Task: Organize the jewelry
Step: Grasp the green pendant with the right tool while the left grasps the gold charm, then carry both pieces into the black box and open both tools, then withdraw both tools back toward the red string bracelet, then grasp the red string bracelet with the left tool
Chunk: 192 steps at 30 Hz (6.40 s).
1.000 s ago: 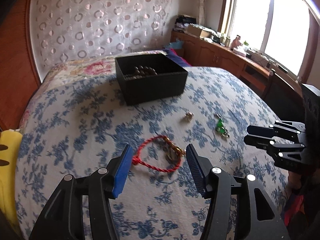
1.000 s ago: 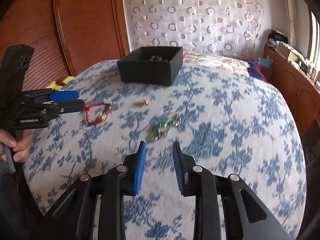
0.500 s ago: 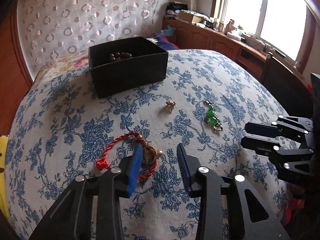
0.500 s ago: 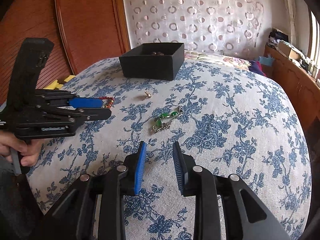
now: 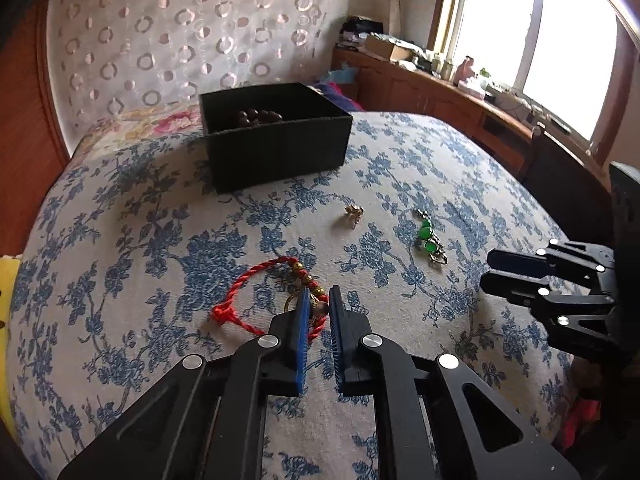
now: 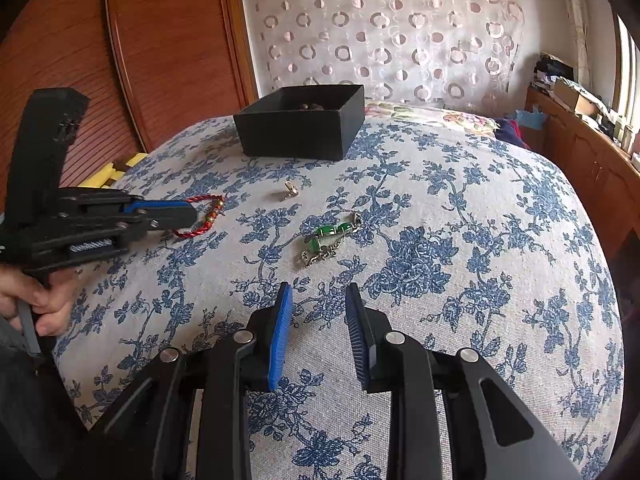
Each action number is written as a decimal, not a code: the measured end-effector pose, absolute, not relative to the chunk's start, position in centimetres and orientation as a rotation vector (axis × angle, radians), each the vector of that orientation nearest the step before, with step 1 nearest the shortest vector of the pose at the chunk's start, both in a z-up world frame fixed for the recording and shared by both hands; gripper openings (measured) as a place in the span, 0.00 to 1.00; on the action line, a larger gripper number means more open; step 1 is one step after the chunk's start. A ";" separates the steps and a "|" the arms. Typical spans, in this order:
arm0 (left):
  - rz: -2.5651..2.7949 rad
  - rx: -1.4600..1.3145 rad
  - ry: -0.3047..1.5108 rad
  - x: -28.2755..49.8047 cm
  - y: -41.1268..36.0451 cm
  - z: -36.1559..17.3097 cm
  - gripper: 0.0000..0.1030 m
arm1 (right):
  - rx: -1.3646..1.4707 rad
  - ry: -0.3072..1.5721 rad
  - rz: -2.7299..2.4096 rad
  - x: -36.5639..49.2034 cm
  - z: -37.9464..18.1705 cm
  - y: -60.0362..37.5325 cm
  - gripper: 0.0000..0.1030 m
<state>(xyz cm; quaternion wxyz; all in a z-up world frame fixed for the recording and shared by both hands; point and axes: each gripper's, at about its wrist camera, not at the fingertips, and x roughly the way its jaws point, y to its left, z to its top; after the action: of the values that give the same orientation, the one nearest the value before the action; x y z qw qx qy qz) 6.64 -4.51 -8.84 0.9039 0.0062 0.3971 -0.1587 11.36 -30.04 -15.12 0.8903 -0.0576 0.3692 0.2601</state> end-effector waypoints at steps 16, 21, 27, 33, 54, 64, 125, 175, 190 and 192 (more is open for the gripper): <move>-0.310 -0.037 0.746 5.0 -2.2 -7.3 0.09 | -0.197 0.808 0.547 14.3 -14.0 -27.4 0.29; -0.297 -0.053 0.735 4.8 -1.3 -7.1 0.09 | -0.218 0.835 0.550 16.1 -14.3 -26.2 0.29; -0.286 -0.071 0.731 4.8 -0.5 -7.2 0.09 | -0.301 0.853 0.509 17.1 -15.2 -24.7 0.29; -0.284 -0.072 0.728 4.8 -0.3 -7.3 0.09 | -0.319 0.844 0.500 17.2 -15.2 -24.9 0.16; -0.285 -0.025 0.706 6.0 -1.1 -5.6 0.09 | -0.260 0.688 0.568 16.1 -8.8 -25.6 0.15; -0.294 0.008 0.693 8.4 -1.3 -4.6 0.09 | -0.311 0.614 0.583 18.0 -5.7 -24.6 0.15; -0.328 0.051 0.687 22.7 -3.3 -1.7 0.33 | -0.210 0.656 0.622 28.3 -7.6 -23.9 0.17; -0.288 0.072 0.883 8.7 0.2 -9.4 0.62 | -0.296 0.808 0.708 19.7 -13.6 -22.0 0.13; -0.289 0.152 0.879 8.5 -1.4 -9.7 0.09 | -0.280 0.788 0.717 19.5 -12.8 -22.1 0.13; -0.280 0.135 0.876 8.7 -1.1 -9.5 0.09 | -0.280 0.783 0.716 19.6 -12.6 -22.1 0.13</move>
<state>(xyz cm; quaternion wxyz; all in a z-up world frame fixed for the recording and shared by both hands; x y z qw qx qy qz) 8.70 -1.08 -9.48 0.8940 0.0650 0.4223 -0.1351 19.57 -22.08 -12.60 0.8531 -0.1332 0.3722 0.3404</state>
